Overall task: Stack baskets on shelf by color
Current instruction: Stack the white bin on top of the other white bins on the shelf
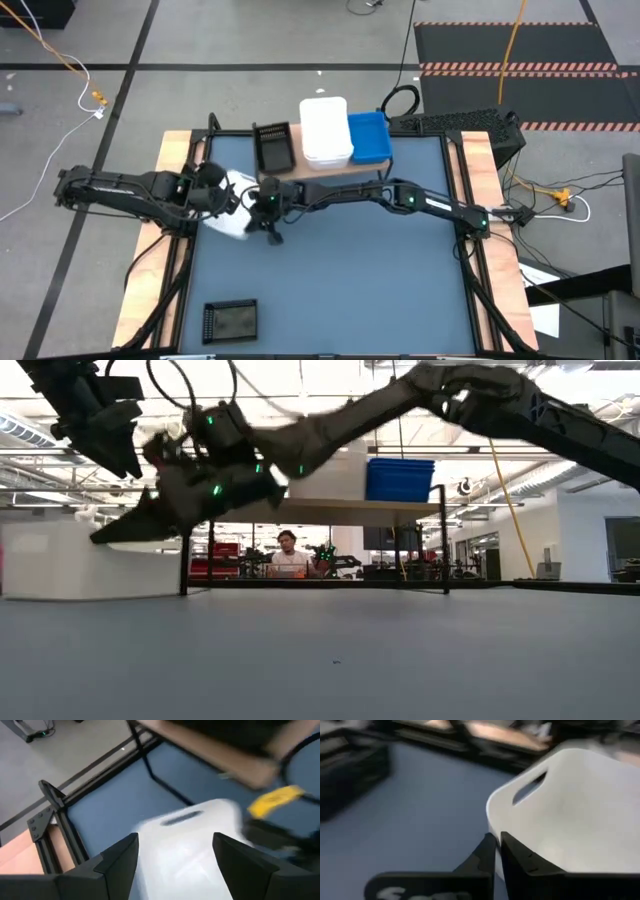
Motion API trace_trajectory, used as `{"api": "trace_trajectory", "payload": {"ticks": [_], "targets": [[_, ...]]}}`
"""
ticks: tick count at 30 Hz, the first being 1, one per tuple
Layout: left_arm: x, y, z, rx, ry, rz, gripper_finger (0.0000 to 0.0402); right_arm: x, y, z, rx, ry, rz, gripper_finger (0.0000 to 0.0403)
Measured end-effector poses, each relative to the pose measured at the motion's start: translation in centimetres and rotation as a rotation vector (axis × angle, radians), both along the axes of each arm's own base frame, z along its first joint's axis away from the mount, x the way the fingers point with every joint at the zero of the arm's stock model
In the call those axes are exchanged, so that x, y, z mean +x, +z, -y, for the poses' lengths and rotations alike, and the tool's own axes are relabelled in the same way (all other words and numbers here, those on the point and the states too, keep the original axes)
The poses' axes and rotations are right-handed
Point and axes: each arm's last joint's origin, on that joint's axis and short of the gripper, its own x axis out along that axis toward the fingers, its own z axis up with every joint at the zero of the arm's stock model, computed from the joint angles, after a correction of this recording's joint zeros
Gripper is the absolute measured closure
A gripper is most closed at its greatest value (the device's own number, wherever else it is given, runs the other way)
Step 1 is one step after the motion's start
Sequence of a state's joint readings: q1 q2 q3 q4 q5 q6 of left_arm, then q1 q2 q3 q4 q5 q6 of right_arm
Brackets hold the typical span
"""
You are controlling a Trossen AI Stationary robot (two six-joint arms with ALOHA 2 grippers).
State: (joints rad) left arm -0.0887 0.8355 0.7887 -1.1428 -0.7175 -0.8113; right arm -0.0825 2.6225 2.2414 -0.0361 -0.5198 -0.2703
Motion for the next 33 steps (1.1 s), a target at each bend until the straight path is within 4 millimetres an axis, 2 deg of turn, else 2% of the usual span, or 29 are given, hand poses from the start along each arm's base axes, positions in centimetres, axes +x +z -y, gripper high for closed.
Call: {"api": "trace_trajectory", "payload": {"ticks": [8, 11, 18, 23, 29, 31, 33], "targets": [[-0.6, -0.2, 0.4, -0.023, 0.020, -0.018, 0.0144, -2.9, 5.7, -2.5, -0.060, 0.192, -0.119, 0.0398], [-0.6, -0.2, 0.5, -0.028, 0.024, -0.011, 0.0144, -4.0, 6.7, -3.5, -0.093, 0.257, -0.167, 0.0398], [-0.7, -0.3, 0.8, -0.036, 0.024, -0.004, 0.0144, -6.2, 5.7, -7.5, -0.109, 0.488, -0.299, 0.0398], [-0.7, -0.3, 0.8, -0.035, 0.024, -0.004, 0.0144, -6.6, 3.8, -8.9, -0.143, 0.497, -0.328, 0.0385], [-0.7, -0.3, 0.8, -0.033, 0.019, -0.009, 0.0144, -7.2, 3.6, -9.8, -0.063, 0.423, -0.438, 0.0336], [-0.7, -0.3, 0.8, -0.031, 0.016, -0.012, 0.0144, -6.8, 4.1, -10.3, -0.052, 0.258, -0.470, 0.0317], [-0.7, -0.3, 0.8, -0.029, 0.011, -0.016, 0.0144, -6.3, 5.4, -10.5, -0.059, -0.037, -0.474, 0.0302]]}}
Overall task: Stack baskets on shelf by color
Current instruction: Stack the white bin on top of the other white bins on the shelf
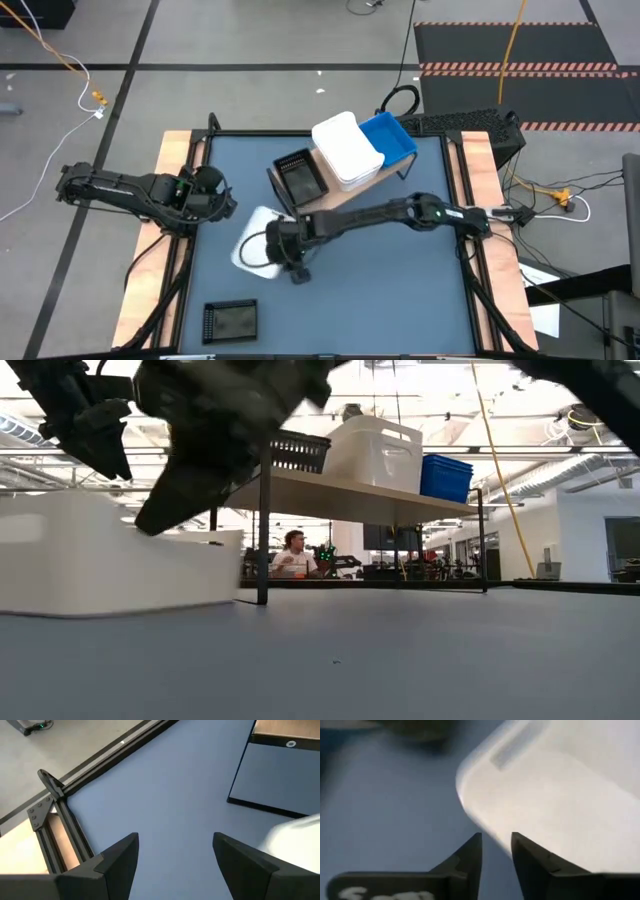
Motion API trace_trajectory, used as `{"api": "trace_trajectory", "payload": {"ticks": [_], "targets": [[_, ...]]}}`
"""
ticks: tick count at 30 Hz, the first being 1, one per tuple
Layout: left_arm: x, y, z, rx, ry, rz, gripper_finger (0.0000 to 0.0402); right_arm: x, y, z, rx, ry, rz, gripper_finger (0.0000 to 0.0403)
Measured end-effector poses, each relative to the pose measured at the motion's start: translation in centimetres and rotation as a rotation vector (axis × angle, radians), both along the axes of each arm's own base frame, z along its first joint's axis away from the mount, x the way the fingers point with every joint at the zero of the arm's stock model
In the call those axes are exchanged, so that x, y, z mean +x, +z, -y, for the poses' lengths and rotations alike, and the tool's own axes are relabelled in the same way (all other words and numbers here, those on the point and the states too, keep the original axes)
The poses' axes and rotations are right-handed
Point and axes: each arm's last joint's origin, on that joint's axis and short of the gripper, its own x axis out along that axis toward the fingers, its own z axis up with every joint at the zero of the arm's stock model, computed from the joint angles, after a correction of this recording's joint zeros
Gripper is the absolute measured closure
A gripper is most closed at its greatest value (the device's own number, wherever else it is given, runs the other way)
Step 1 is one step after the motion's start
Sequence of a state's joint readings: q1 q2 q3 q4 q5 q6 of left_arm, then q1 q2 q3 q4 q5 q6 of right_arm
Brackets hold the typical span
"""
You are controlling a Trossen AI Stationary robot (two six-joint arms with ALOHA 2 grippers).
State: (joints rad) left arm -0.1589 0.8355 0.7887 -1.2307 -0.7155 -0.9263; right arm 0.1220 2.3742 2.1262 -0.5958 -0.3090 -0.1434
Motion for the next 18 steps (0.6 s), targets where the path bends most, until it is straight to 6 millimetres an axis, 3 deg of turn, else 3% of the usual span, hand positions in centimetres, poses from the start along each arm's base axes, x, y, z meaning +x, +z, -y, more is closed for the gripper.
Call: {"api": "trace_trajectory", "payload": {"ticks": [4, 10, 14, 18], "targets": [[0.0, 0.0, 0.0, 0.000, 0.003, 0.002, 0.0144, -0.9, 3.1, -0.9, -0.160, -0.197, 0.057, 0.0276], [0.0, 0.0, 0.0, -0.004, 0.007, 0.004, 0.0144, -1.3, 7.0, -3.3, -0.153, -0.246, 0.252, 0.0262], [-0.1, 0.0, 0.0, -0.006, 0.007, 0.001, 0.0144, -1.3, 7.4, -4.1, -0.240, -0.277, 0.314, 0.0262], [-0.4, -0.1, 0.0, -0.016, 0.020, -0.024, 0.0144, -2.4, 6.7, -3.0, -0.418, -0.372, 0.185, 0.0262]]}}
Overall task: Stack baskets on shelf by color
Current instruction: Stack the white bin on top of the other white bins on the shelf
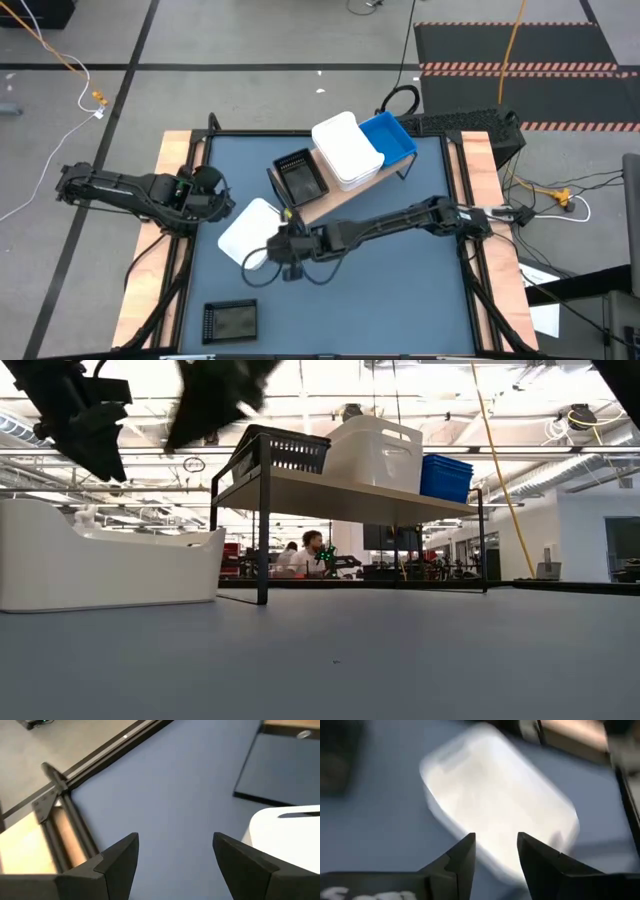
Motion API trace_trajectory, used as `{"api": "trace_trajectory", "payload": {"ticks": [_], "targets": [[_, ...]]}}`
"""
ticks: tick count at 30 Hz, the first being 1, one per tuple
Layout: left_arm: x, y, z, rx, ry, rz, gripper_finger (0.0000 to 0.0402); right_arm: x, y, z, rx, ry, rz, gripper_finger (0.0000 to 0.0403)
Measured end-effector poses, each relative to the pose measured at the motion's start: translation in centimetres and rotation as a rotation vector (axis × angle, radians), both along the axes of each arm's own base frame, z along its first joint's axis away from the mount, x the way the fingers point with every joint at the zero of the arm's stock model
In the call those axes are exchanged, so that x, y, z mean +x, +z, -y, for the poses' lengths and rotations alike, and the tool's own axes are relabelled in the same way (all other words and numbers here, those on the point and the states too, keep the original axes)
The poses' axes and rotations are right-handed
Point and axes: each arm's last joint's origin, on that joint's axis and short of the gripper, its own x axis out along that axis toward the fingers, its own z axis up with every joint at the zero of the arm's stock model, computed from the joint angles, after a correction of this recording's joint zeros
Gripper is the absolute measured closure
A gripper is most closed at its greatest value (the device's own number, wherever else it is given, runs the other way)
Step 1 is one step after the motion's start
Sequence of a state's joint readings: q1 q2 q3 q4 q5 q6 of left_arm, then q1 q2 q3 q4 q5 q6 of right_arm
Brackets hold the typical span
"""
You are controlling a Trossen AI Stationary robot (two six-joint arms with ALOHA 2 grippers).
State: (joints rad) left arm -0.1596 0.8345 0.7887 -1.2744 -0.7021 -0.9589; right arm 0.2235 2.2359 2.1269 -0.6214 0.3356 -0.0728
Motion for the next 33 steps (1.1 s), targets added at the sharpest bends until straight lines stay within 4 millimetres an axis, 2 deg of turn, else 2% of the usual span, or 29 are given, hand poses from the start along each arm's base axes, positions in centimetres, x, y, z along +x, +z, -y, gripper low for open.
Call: {"api": "trace_trajectory", "payload": {"ticks": [4, 9, 16, 25, 33], "targets": [[-0.6, -0.1, -0.1, -0.004, 0.042, -0.039, 0.0144, -1.5, -0.8, 0.0, 0.063, -0.036, -0.169, 0.0267], [-1.1, -0.2, -0.2, -0.008, 0.080, -0.054, 0.0144, -2.6, -4.4, 0.4, -0.042, -0.075, -0.298, 0.0282], [-1.0, -0.2, -0.2, -0.012, 0.090, -0.045, 0.0144, -2.3, -6.5, 5.0, -0.148, -0.161, -0.306, 0.0293], [-1.1, -0.2, -0.2, -0.007, 0.088, -0.047, 0.0144, -0.6, -6.5, 9.6, -0.246, -0.067, -0.241, 0.0293], [-1.1, -0.2, -0.2, -0.008, 0.093, -0.042, 0.0144, 0.2, -5.8, 15.5, -0.199, -0.064, -0.130, 0.0294]]}}
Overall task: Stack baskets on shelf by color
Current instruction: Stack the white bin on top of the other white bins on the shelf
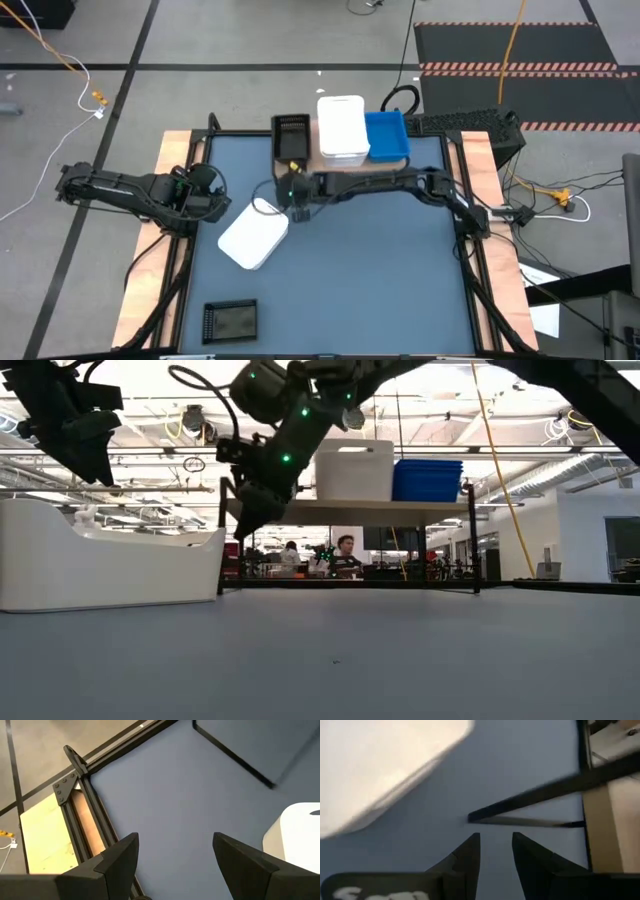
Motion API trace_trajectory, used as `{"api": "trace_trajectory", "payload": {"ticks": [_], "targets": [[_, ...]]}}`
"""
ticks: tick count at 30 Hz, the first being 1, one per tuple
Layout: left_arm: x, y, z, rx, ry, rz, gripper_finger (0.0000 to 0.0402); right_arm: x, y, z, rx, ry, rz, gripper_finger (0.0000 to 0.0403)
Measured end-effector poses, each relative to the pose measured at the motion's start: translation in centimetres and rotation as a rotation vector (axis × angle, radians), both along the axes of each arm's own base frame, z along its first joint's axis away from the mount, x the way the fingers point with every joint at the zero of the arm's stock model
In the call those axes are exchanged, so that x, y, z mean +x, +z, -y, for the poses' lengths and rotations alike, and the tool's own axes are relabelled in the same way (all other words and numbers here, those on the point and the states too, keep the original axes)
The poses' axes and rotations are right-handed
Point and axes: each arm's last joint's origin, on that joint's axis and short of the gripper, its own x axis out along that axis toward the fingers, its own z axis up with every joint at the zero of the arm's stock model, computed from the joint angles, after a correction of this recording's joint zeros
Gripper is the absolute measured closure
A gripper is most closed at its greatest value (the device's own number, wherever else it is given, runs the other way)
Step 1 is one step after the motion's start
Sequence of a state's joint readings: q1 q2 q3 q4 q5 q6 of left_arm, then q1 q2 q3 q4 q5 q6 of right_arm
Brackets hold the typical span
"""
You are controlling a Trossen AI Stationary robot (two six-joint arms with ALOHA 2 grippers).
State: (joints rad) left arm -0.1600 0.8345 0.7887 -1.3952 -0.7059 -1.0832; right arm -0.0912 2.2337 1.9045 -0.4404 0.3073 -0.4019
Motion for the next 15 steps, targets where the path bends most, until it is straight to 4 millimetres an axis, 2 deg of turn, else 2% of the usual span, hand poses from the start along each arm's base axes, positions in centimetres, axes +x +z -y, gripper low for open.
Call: {"api": "trace_trajectory", "payload": {"ticks": [5, 8, 11, 15], "targets": [[0.0, 0.0, 0.0, 0.001, 0.000, 0.000, 0.0144, 0.1, 0.4, 2.7, -0.008, -0.021, 0.055, 0.0294], [0.0, 0.0, 0.0, 0.002, -0.001, -0.001, 0.0144, 0.0, 0.5, 3.4, -0.004, -0.037, 0.065, 0.0294], [0.0, 0.0, 0.0, 0.005, -0.004, -0.003, 0.0144, 0.0, 0.8, 3.0, 0.041, -0.045, 0.088, 0.0294], [0.0, 0.0, -0.1, 0.024, -0.009, -0.009, 0.0144, 0.0, 2.8, 0.5, 0.183, -0.076, 0.201, 0.0294]]}}
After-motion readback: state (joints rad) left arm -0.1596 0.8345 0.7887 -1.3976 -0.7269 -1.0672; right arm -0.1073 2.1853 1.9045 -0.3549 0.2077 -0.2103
